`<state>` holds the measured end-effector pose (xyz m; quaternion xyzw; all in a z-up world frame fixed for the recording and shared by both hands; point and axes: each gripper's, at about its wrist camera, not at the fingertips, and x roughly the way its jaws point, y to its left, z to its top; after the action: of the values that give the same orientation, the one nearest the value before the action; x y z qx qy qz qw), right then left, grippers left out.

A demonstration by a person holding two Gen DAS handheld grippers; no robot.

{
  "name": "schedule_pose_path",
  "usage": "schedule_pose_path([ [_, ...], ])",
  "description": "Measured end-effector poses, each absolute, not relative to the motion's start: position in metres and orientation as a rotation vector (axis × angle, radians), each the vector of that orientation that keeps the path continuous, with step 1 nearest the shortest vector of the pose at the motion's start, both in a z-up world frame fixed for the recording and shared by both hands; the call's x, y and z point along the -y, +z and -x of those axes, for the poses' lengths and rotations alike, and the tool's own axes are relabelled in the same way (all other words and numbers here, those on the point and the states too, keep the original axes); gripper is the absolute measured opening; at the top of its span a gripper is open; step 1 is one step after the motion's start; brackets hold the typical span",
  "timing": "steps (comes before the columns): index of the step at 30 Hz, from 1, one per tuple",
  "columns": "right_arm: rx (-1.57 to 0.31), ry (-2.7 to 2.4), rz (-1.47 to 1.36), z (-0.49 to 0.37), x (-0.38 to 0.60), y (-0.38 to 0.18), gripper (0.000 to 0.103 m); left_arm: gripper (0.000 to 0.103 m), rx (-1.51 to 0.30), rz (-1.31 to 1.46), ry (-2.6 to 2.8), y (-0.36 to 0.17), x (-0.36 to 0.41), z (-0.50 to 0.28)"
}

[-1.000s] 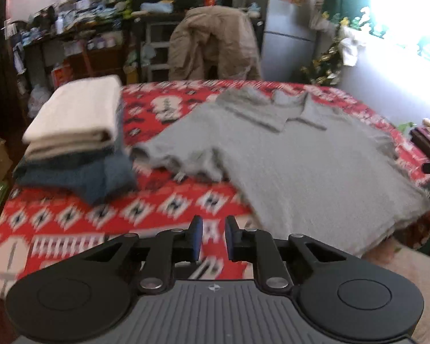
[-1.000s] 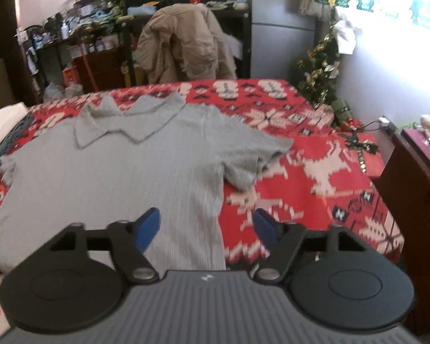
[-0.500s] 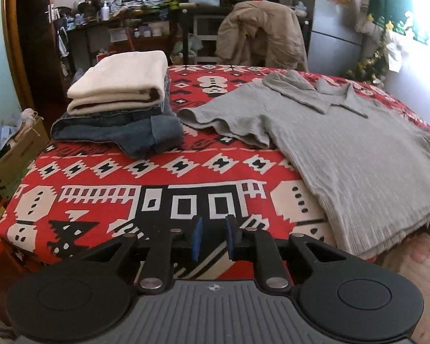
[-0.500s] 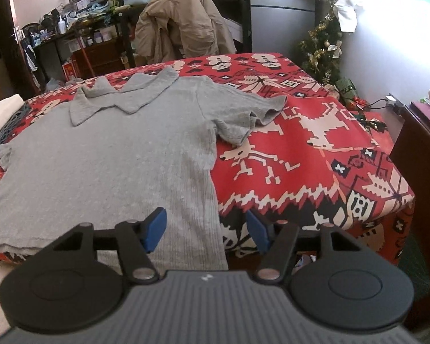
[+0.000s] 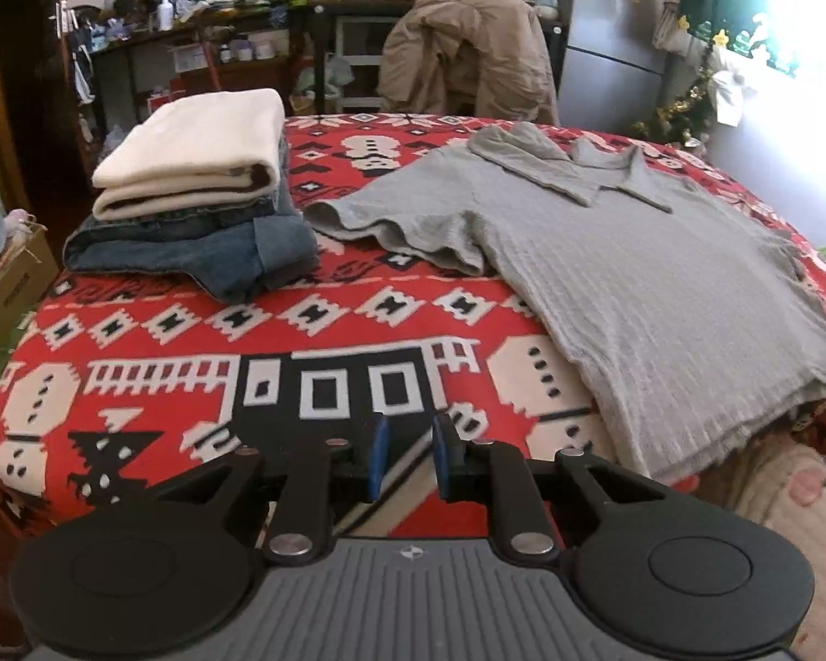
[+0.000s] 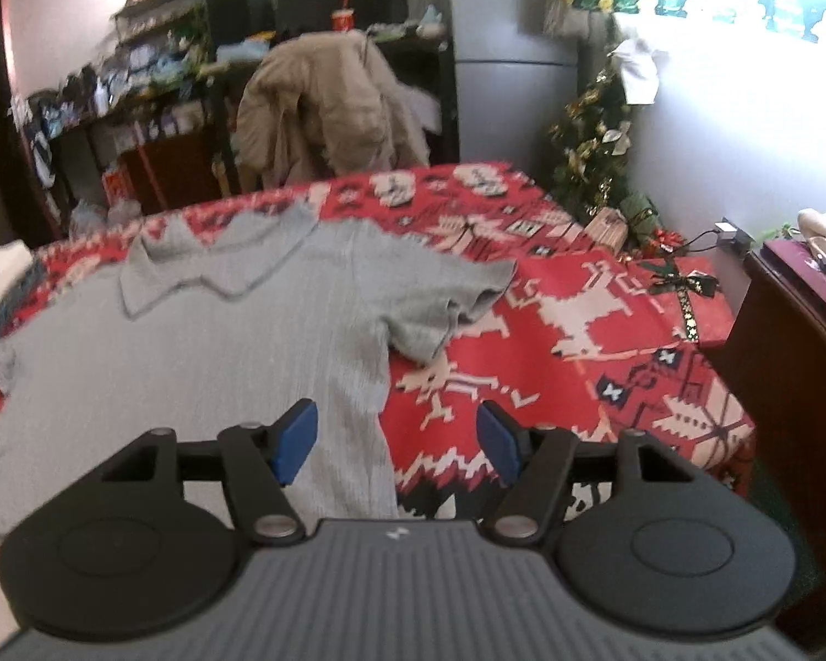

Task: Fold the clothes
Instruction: 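Move both open tools over the grey shirt toward its side edge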

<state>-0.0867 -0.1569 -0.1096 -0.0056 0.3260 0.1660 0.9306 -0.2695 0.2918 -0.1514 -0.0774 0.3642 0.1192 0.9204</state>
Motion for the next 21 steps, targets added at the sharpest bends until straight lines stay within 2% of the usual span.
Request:
schedule_pose_path([
  [10,-0.647,0.382,0.046,0.084,0.140,-0.090,0.073,0.017,-0.714,0.147,0.200,-0.133,-0.290,0.243],
  [14,-0.653,0.466,0.079,0.069,0.127,-0.078,0.065,0.017,-0.697,0.114,0.181,-0.118,-0.285,0.219],
  [19,-0.667,0.505,0.158,0.039,0.111,-0.049,0.065,0.017,-0.721,0.058,0.183,-0.087,-0.268,0.188],
  [21,-0.670,0.523,0.161,0.029,0.110,-0.036,0.066,0.022,-0.711,0.012,0.182,-0.074,-0.254,0.182],
])
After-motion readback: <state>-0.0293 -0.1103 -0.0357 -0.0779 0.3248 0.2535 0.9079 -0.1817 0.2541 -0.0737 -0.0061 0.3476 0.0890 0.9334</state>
